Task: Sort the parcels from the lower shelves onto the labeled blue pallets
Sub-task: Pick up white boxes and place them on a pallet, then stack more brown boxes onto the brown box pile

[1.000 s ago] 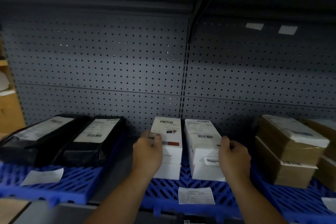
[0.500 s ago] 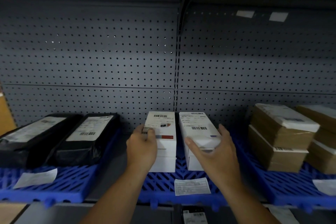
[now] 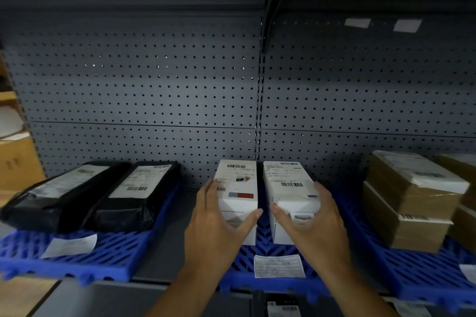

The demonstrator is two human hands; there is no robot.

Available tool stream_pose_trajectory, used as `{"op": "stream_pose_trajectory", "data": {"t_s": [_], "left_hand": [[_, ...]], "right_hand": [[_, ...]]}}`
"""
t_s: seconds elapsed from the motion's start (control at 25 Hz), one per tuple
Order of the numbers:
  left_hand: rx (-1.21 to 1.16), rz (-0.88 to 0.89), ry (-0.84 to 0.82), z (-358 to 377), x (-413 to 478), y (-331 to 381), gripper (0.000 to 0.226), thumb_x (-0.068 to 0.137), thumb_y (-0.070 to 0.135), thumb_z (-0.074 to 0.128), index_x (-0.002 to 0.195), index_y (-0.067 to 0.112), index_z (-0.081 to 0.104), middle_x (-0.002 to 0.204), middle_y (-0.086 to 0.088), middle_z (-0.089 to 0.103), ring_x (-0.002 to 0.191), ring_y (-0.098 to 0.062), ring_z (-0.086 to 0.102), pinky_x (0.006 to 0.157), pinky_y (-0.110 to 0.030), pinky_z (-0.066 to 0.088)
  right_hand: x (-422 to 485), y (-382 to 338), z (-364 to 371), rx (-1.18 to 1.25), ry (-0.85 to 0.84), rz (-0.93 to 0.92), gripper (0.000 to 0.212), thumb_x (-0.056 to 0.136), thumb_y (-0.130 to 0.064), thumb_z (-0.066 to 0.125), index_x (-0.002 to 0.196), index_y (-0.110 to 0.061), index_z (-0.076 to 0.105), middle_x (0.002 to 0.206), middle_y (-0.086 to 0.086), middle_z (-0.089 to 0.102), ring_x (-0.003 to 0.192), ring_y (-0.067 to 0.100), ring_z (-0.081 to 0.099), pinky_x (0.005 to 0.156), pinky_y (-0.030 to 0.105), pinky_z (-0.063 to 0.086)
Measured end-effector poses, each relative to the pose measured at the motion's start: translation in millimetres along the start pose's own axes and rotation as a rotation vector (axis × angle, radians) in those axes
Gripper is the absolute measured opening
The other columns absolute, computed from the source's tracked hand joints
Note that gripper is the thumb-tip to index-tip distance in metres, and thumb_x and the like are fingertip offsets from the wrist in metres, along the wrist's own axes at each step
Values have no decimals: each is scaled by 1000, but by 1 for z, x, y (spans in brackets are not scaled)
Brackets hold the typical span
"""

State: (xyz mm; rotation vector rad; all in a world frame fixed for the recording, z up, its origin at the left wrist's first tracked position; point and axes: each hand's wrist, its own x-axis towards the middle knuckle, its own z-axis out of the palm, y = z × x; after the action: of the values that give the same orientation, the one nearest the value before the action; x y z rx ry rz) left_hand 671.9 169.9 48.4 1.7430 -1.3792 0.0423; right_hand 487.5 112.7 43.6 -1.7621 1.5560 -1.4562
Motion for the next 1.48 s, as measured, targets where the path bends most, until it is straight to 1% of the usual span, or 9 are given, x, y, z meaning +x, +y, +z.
{"op": "stream_pose_trajectory", "data": {"t_s": [0.28,0.4,0.6,0.76,0.92,1.04,1.16,1.28,1.48], "left_hand": [[-11,-6,17,1,-1,2,111,66,87,59,154,25,32,154,12,35,137,-12,47,95,-40,55],[8,2,35,-2,-2,3,108,70,91,51,155,27,29,157,10,30,142,-15,40,106,-44,50],[63,164,106,-1,-9,31,79,88,73,45,150,24,41,157,5,37,147,-17,32,122,-45,29],[16,253,128,7,-24,51,62,95,58,50,144,21,49,149,7,46,145,-13,36,123,-42,26],[-15,348,82,12,-43,61,52,94,45,59,140,22,53,139,10,53,134,-11,45,116,-31,31],[-59,403,14,15,-53,71,46,94,46,54,134,25,56,130,11,55,125,-11,49,108,-27,33],[-119,473,-51,19,-62,81,39,94,47,52,124,25,62,121,11,60,116,-14,54,101,-29,39],[-149,509,-128,30,-74,94,41,94,51,47,122,26,63,119,10,62,115,-15,55,99,-35,45],[-283,551,-300,65,-117,127,40,94,53,49,125,31,60,122,12,60,118,-14,52,101,-33,39]], "right_hand": [[1,1,-4,1,-24,-27,106,57,-76,77,145,-41,31,143,-11,49,124,12,54,88,33,54],[1,-1,-9,0,-52,-16,111,57,-78,77,148,-41,25,147,-13,46,127,14,53,86,30,48],[3,11,-22,67,-72,-47,109,59,-85,69,150,-43,25,148,-17,46,130,10,52,100,41,53],[-3,18,-36,81,-103,-68,109,59,-84,70,150,-47,22,150,-20,44,134,8,47,105,43,49],[-17,27,-50,-10,-72,-111,100,68,-81,66,151,-40,28,151,-17,43,137,7,43,109,39,46],[-33,28,-65,-80,-7,-139,85,76,-76,61,146,-34,39,144,-15,47,132,6,46,107,37,47],[-52,25,-87,-166,83,-137,68,81,-70,64,136,-31,50,133,-13,54,123,6,52,100,38,50],[-74,28,-116,-273,141,-105,58,84,-65,65,131,-32,53,127,-13,57,117,5,52,96,35,51],[-119,57,-183,-463,239,9,55,86,-62,63,129,-29,55,125,-10,59,117,14,57,95,43,52]]}}
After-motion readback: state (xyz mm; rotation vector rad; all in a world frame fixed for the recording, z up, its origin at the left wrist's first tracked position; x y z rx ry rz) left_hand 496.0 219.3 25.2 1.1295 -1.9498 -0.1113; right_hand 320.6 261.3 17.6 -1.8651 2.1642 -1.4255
